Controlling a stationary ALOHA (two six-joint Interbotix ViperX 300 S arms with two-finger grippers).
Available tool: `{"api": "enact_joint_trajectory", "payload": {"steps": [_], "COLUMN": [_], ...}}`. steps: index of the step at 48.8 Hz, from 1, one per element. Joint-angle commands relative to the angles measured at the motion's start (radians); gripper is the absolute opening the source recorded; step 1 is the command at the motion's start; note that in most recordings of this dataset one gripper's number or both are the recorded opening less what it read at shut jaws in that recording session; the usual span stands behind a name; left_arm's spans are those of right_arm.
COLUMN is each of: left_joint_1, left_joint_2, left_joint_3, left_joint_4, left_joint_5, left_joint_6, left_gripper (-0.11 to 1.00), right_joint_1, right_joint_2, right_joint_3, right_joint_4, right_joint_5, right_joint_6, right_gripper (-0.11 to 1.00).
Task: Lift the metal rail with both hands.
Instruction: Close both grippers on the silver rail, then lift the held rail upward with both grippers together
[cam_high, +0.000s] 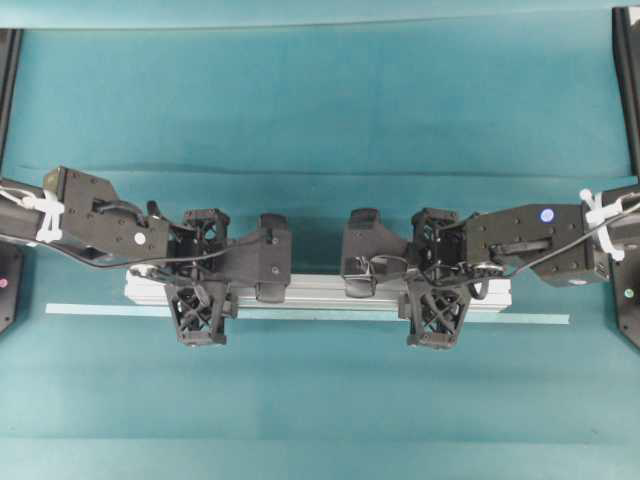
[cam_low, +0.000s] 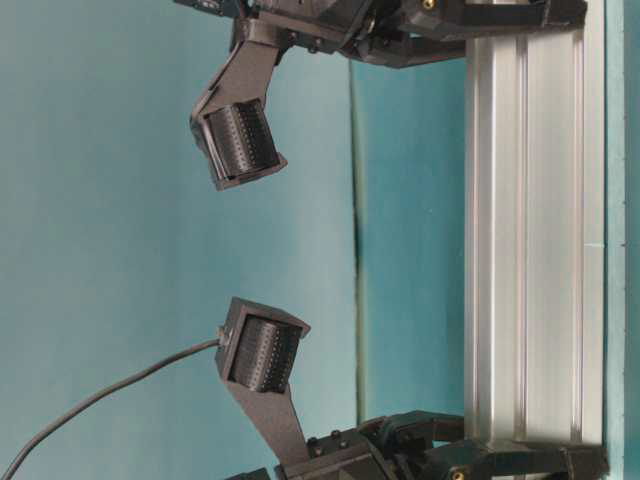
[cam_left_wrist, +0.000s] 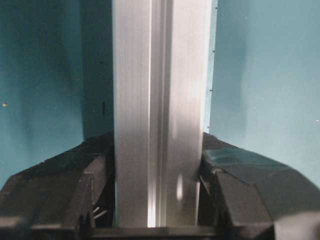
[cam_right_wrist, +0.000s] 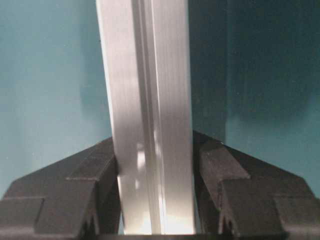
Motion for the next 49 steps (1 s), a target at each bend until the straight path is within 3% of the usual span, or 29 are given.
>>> {"api": "enact_joint_trajectory", "payload": {"steps": [1,21,49], "left_joint_1": [0.003,0.005,0.006], "left_joint_2": [-0.006,-0.071,-0.202], "left_joint_3": [-0.006,-0.02,-0.156], "left_joint_4": [0.005,0.005,0.005], "left_joint_5": [-0.012,0.02,0.278], "left_joint_6": [-0.003,0.003,0.0], "left_gripper": [0.37,0.37,0.37], "right_joint_1": [-0.005,-0.009,-0.038], "right_joint_2": [0.008,-0.025,-0.149], "right_joint_3": [-0.006,-0.054,-0.212], "right_joint_4": [0.0,0.002,0.0], "right_joint_5": [-0.006,0.094,0.367], "right_joint_6": [0.002,0.003,0.006], "right_gripper": [0.45,0.45,0.45]}}
